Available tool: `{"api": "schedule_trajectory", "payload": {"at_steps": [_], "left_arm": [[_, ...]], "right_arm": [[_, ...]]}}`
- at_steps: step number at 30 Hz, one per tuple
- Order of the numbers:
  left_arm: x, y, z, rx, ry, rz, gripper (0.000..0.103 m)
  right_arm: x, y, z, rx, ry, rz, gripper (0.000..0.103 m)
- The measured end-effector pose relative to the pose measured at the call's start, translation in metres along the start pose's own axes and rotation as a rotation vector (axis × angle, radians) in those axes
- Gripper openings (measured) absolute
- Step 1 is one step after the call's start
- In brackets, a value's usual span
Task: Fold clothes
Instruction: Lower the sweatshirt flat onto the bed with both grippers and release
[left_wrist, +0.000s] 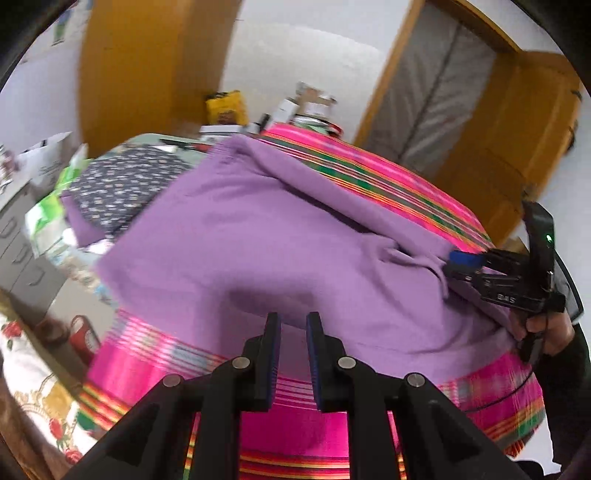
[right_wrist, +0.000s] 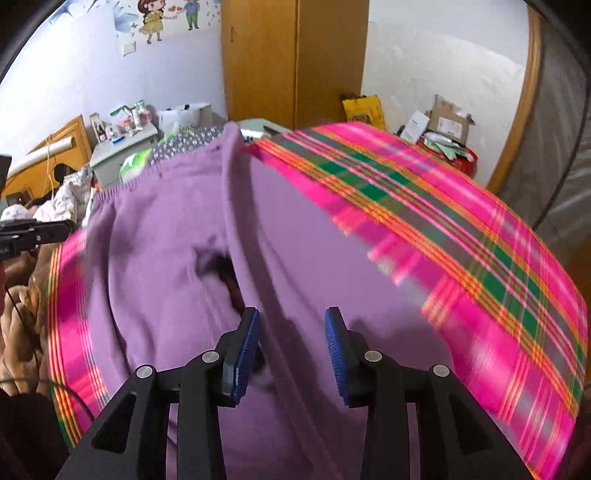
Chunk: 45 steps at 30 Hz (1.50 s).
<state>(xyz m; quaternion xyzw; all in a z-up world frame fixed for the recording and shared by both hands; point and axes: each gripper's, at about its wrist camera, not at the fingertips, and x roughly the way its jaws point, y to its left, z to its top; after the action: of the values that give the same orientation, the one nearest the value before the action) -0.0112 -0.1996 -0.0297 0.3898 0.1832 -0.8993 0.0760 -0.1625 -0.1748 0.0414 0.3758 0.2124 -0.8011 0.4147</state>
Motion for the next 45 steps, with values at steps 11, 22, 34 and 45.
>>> {"api": "schedule_trajectory", "payload": {"at_steps": [11, 22, 34, 45], "left_arm": [[0.028, -0.032, -0.005, 0.053, 0.066, -0.042, 0.015], [0.047, -0.026, 0.000, 0.042, 0.096, -0.037, 0.016], [0.062, -0.017, 0.001, 0.039, 0.117, -0.004, 0.015], [0.052, -0.024, -0.003, 0.052, 0.103, -0.006, 0.015]], "right_arm": [[0.002, -0.001, -0.015, -0.008, 0.004, -0.008, 0.005], [-0.009, -0.052, 0.036, 0.013, -0.078, -0.148, 0.003], [0.083, -0.159, 0.095, 0.124, 0.104, -0.335, 0.015], [-0.011, -0.145, 0.039, 0.270, -0.051, -0.287, 0.032]]}}
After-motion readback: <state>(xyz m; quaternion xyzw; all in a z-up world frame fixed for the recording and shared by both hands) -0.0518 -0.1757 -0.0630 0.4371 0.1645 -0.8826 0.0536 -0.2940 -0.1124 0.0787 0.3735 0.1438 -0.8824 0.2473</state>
